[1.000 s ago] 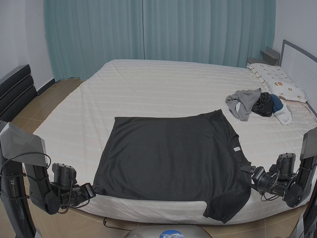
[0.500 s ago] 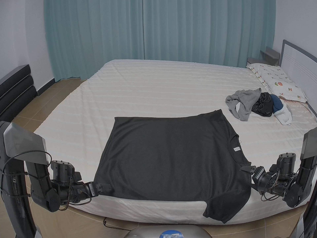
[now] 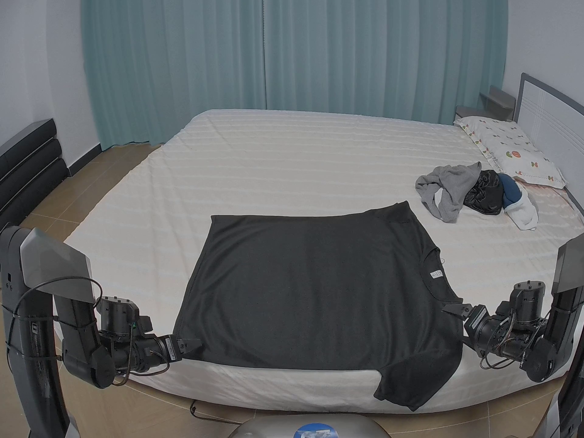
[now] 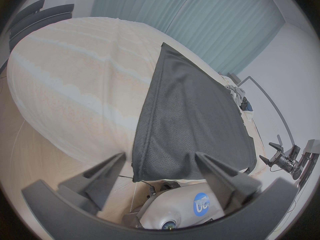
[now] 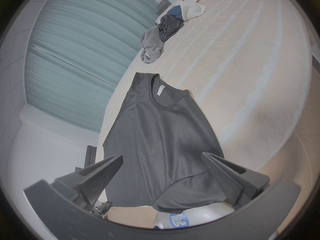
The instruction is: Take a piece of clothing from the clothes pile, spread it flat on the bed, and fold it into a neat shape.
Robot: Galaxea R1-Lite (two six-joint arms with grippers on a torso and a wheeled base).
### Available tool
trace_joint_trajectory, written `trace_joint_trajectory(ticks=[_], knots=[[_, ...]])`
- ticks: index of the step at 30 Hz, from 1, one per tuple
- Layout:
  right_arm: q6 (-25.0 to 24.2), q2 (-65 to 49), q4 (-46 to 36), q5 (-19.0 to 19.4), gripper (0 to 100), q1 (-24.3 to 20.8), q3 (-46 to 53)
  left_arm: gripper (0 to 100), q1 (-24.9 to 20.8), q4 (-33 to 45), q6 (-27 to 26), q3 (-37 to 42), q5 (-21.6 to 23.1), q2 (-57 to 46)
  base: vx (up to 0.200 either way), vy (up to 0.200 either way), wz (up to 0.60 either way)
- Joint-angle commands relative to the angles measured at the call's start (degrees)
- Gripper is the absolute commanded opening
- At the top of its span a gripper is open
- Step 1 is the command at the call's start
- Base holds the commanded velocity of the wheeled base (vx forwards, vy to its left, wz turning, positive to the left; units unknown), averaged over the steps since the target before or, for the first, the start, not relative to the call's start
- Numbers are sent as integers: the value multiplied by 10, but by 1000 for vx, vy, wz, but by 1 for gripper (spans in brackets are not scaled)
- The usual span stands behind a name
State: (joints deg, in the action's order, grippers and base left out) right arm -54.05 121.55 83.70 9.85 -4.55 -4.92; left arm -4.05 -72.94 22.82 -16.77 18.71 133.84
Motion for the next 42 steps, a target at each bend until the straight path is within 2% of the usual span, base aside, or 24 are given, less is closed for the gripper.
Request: trace_joint_trajectory(ticks=[1, 10, 16, 22, 29, 36, 37, 42], knots=[[0, 5, 1, 0, 100, 0, 1, 0, 3, 0, 1, 5, 0, 2, 0, 0, 0], [0, 6, 1, 0, 100, 1, 1, 0, 23, -1, 2, 18, 0, -9, 0, 0, 0], [5, 7, 0, 0, 100, 24, 4, 0, 22, -2, 4, 44, 1, -44, 0, 0, 0], [31, 15, -5, -2, 100, 29, 11, 0, 21, -2, 10, 54, 18, -65, 0, 0, 0], [53, 72, 0, -4, 100, 50, -9, 0, 24, -3, 25, 53, 19, -71, 0, 0, 0], [53, 100, -6, -3, 100, 50, -45, 0, 24, -3, 28, 53, 19, -71, 0, 0, 0], [53, 102, -7, -3, 0, 50, -48, 0, 24, -3, 28, 52, 19, -71, 0, 0, 0], [53, 99, -9, -3, 0, 45, -76, 0, 26, -3, 29, 50, 19, -71, 0, 0, 0]])
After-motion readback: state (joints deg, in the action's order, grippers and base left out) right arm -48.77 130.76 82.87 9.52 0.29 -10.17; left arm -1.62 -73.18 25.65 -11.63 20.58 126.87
